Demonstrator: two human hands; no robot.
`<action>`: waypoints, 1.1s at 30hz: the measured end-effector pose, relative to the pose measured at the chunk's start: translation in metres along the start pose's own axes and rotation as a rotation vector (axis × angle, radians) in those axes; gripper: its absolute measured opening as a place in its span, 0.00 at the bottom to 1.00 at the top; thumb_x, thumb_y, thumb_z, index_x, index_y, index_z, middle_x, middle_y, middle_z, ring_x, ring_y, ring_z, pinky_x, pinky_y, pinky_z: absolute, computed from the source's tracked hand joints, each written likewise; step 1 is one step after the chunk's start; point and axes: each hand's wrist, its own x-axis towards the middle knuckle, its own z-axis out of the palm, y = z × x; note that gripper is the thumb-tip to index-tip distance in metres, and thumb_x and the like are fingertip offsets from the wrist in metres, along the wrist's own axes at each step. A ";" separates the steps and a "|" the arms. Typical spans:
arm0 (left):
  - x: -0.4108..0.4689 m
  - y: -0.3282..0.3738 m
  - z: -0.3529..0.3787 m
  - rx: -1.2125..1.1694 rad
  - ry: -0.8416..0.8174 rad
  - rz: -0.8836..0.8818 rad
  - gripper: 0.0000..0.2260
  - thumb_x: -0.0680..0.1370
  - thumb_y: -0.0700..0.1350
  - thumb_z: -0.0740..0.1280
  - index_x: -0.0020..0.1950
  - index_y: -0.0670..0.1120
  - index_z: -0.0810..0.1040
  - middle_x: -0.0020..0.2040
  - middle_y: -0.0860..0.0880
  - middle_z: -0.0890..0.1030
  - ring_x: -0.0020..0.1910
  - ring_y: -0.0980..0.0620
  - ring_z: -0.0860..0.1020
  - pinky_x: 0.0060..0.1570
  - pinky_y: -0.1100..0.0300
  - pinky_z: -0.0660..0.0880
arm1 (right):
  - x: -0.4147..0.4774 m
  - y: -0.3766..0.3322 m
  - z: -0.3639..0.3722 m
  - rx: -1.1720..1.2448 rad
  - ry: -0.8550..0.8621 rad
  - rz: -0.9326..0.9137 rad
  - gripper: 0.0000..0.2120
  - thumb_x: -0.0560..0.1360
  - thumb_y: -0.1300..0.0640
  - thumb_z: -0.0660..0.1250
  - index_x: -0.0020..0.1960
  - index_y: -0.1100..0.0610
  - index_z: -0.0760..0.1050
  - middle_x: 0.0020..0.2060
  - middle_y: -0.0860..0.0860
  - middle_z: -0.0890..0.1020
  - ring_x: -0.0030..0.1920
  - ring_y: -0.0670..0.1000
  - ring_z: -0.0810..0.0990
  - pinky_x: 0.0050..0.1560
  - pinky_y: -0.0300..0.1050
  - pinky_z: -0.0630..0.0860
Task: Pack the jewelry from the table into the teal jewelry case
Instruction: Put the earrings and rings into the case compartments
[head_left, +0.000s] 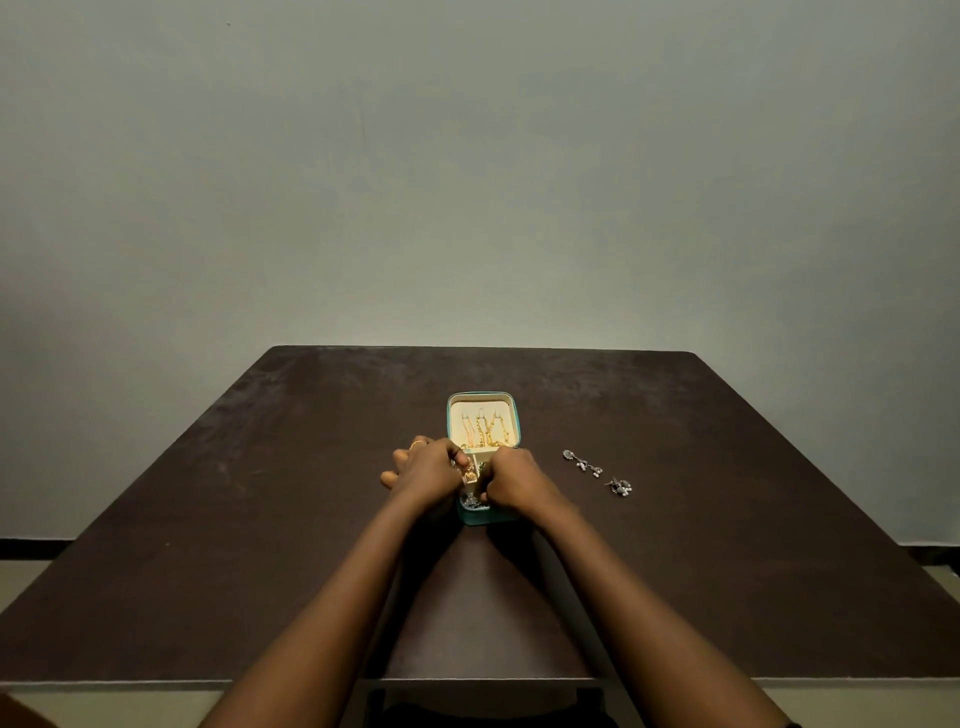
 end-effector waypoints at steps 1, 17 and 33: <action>0.000 0.001 0.000 -0.001 0.009 0.001 0.06 0.76 0.44 0.66 0.46 0.57 0.76 0.64 0.48 0.69 0.64 0.44 0.63 0.53 0.53 0.57 | -0.001 0.000 0.000 -0.002 0.008 -0.007 0.12 0.73 0.65 0.63 0.54 0.64 0.80 0.53 0.63 0.81 0.54 0.59 0.78 0.50 0.46 0.75; 0.018 0.074 0.043 0.020 0.038 0.355 0.12 0.78 0.43 0.63 0.60 0.48 0.79 0.58 0.48 0.81 0.59 0.47 0.77 0.58 0.54 0.73 | 0.000 0.076 -0.062 0.191 0.321 0.185 0.10 0.72 0.67 0.66 0.50 0.61 0.83 0.49 0.57 0.84 0.53 0.53 0.81 0.52 0.39 0.74; 0.063 0.094 0.074 0.508 0.046 0.519 0.13 0.77 0.46 0.65 0.61 0.53 0.78 0.56 0.47 0.81 0.59 0.45 0.76 0.54 0.55 0.67 | -0.003 0.161 -0.066 0.185 0.144 0.247 0.12 0.70 0.62 0.72 0.53 0.56 0.82 0.51 0.54 0.84 0.52 0.49 0.81 0.49 0.34 0.69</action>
